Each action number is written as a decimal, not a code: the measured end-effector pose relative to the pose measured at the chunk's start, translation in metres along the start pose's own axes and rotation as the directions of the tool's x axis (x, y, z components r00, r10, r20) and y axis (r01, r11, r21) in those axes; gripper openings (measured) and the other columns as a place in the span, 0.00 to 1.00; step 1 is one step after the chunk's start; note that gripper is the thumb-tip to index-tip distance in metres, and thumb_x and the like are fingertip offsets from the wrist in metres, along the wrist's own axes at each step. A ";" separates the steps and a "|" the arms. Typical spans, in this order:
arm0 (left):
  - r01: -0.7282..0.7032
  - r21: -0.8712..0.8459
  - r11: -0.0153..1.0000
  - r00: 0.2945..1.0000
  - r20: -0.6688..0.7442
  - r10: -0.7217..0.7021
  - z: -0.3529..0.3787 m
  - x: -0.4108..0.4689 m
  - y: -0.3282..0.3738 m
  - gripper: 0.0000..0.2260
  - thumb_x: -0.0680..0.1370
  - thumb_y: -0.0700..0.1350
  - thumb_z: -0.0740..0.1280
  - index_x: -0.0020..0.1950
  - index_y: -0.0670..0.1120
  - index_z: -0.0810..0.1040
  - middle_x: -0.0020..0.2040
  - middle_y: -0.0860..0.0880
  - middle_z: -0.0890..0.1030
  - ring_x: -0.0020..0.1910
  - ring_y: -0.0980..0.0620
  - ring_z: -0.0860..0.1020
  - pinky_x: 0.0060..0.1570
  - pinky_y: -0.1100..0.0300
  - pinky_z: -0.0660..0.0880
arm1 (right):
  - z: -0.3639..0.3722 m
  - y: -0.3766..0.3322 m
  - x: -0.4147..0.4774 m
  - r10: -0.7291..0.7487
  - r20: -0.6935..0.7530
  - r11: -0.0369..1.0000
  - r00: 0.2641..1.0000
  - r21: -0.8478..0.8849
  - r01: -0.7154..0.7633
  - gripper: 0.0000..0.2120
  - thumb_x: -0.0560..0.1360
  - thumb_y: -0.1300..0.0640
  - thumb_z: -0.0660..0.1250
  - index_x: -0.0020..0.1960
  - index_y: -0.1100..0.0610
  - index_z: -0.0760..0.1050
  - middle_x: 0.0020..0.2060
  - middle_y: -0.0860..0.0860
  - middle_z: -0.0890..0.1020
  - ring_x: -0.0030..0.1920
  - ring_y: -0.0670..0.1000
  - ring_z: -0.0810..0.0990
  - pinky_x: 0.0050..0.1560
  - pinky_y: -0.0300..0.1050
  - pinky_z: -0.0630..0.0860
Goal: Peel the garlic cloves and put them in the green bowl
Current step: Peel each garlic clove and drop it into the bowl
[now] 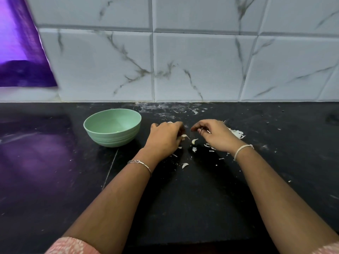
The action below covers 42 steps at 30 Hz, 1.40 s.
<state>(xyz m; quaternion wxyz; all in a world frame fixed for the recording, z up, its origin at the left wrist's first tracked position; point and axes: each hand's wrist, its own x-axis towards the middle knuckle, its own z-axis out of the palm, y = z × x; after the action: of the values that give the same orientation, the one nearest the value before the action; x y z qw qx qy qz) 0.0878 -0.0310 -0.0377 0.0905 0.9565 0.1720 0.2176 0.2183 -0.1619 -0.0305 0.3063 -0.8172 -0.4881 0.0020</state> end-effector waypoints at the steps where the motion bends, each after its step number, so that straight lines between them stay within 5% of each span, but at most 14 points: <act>1: -0.001 -0.045 0.999 0.999 -0.037 -0.001 -0.002 0.000 0.000 0.08 0.78 0.52 0.67 0.55 0.53 0.76 0.51 0.53 0.81 0.56 0.49 0.77 0.59 0.50 0.66 | 0.001 -0.001 0.001 0.008 -0.011 0.997 1.000 0.082 -0.007 0.11 0.80 0.61 0.61 0.57 0.53 0.80 0.49 0.46 0.83 0.52 0.44 0.78 0.54 0.39 0.72; 4: -0.028 -0.206 0.978 0.994 -0.109 0.005 -0.009 0.000 0.001 0.06 0.74 0.48 0.72 0.49 0.52 0.78 0.41 0.57 0.80 0.49 0.51 0.80 0.57 0.48 0.72 | 0.004 -0.010 -0.001 0.045 0.042 0.924 0.998 0.378 -0.058 0.08 0.80 0.55 0.64 0.54 0.55 0.81 0.42 0.49 0.83 0.41 0.42 0.79 0.45 0.38 0.76; 8: -0.066 -0.250 0.966 0.991 -0.131 0.033 -0.011 -0.002 0.001 0.08 0.71 0.48 0.74 0.45 0.55 0.77 0.38 0.59 0.78 0.45 0.53 0.80 0.54 0.46 0.74 | 0.003 -0.019 -0.008 0.089 0.102 0.784 0.991 0.606 -0.133 0.04 0.75 0.60 0.71 0.48 0.60 0.80 0.37 0.55 0.83 0.34 0.47 0.80 0.35 0.36 0.78; 14: -0.071 -0.151 0.986 0.990 -0.135 0.050 -0.013 -0.002 0.002 0.07 0.72 0.52 0.73 0.48 0.55 0.78 0.38 0.59 0.76 0.48 0.54 0.79 0.54 0.52 0.72 | -0.003 -0.018 -0.009 0.094 0.109 0.777 0.990 0.613 -0.141 0.03 0.72 0.67 0.72 0.43 0.62 0.79 0.30 0.52 0.82 0.27 0.43 0.78 0.29 0.33 0.75; 19: 0.009 -0.012 1.000 0.992 -0.129 -0.010 -0.011 0.000 -0.010 0.09 0.76 0.47 0.69 0.56 0.53 0.77 0.52 0.55 0.82 0.56 0.50 0.78 0.54 0.53 0.69 | -0.009 -0.012 -0.002 0.094 0.224 0.878 0.970 0.440 -0.187 0.04 0.72 0.64 0.73 0.45 0.65 0.81 0.43 0.67 0.83 0.36 0.52 0.80 0.41 0.41 0.79; 23: 0.092 -0.054 0.994 0.973 -0.207 -0.101 -0.012 0.004 -0.018 0.10 0.78 0.48 0.65 0.59 0.51 0.76 0.52 0.51 0.82 0.55 0.47 0.78 0.53 0.50 0.74 | -0.030 -0.027 0.008 0.075 0.294 0.934 0.953 0.314 -0.170 0.05 0.72 0.63 0.73 0.45 0.65 0.80 0.38 0.61 0.82 0.36 0.51 0.79 0.41 0.42 0.76; 27: 0.142 -0.242 0.960 0.949 -0.242 -0.202 -0.016 0.007 -0.021 0.10 0.80 0.43 0.63 0.61 0.47 0.75 0.51 0.47 0.83 0.53 0.45 0.79 0.52 0.53 0.73 | -0.061 -0.049 0.022 0.008 0.142 0.899 0.990 0.433 -0.069 0.06 0.71 0.63 0.73 0.45 0.65 0.80 0.33 0.53 0.82 0.31 0.44 0.79 0.36 0.36 0.78; 30: 0.200 -0.566 0.800 0.930 -0.145 -0.336 -0.016 0.013 -0.024 0.09 0.80 0.38 0.59 0.58 0.46 0.74 0.40 0.52 0.82 0.42 0.50 0.80 0.48 0.57 0.75 | -0.050 -0.049 0.023 -0.009 0.129 0.916 0.992 0.399 -0.044 0.04 0.71 0.63 0.73 0.43 0.63 0.80 0.33 0.54 0.82 0.31 0.44 0.79 0.34 0.33 0.77; 34: 0.239 -0.815 0.527 0.922 0.020 -0.387 -0.016 0.019 -0.023 0.10 0.81 0.35 0.56 0.58 0.44 0.71 0.40 0.52 0.81 0.34 0.53 0.76 0.44 0.57 0.75 | 0.001 -0.036 0.012 0.096 0.361 0.994 0.928 -0.090 -0.068 0.09 0.72 0.58 0.75 0.34 0.53 0.79 0.35 0.58 0.85 0.32 0.50 0.79 0.37 0.43 0.77; 36: 0.239 -0.855 0.460 0.929 0.063 -0.365 -0.018 0.018 -0.021 0.09 0.82 0.35 0.56 0.60 0.43 0.70 0.42 0.50 0.81 0.37 0.52 0.76 0.42 0.58 0.74 | -0.009 -0.043 0.020 0.089 0.321 0.994 0.943 -0.091 -0.063 0.10 0.72 0.59 0.75 0.34 0.53 0.78 0.34 0.55 0.84 0.31 0.48 0.79 0.38 0.43 0.78; 40: 0.219 -0.924 0.312 0.930 0.100 -0.354 -0.020 0.017 -0.018 0.08 0.83 0.38 0.56 0.62 0.42 0.68 0.44 0.48 0.80 0.37 0.53 0.75 0.33 0.66 0.74 | -0.032 -0.057 0.025 0.027 0.212 0.962 0.977 0.262 -0.083 0.06 0.72 0.63 0.73 0.37 0.59 0.78 0.31 0.53 0.81 0.30 0.45 0.78 0.32 0.35 0.75; 42: 0.215 -0.938 0.271 0.927 0.109 -0.359 -0.021 0.017 -0.018 0.08 0.83 0.38 0.57 0.62 0.42 0.68 0.43 0.47 0.80 0.36 0.53 0.75 0.31 0.67 0.73 | -0.013 -0.050 0.019 0.049 0.319 0.987 0.946 0.130 -0.095 0.07 0.72 0.63 0.73 0.36 0.59 0.79 0.33 0.56 0.83 0.30 0.48 0.78 0.32 0.38 0.74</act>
<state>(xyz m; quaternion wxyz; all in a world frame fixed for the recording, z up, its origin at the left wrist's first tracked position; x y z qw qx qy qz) 0.0871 -0.0059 -0.0170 0.6515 0.6635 0.1896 0.3152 0.1928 -0.1368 0.0108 0.2821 -0.7996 -0.4992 0.1786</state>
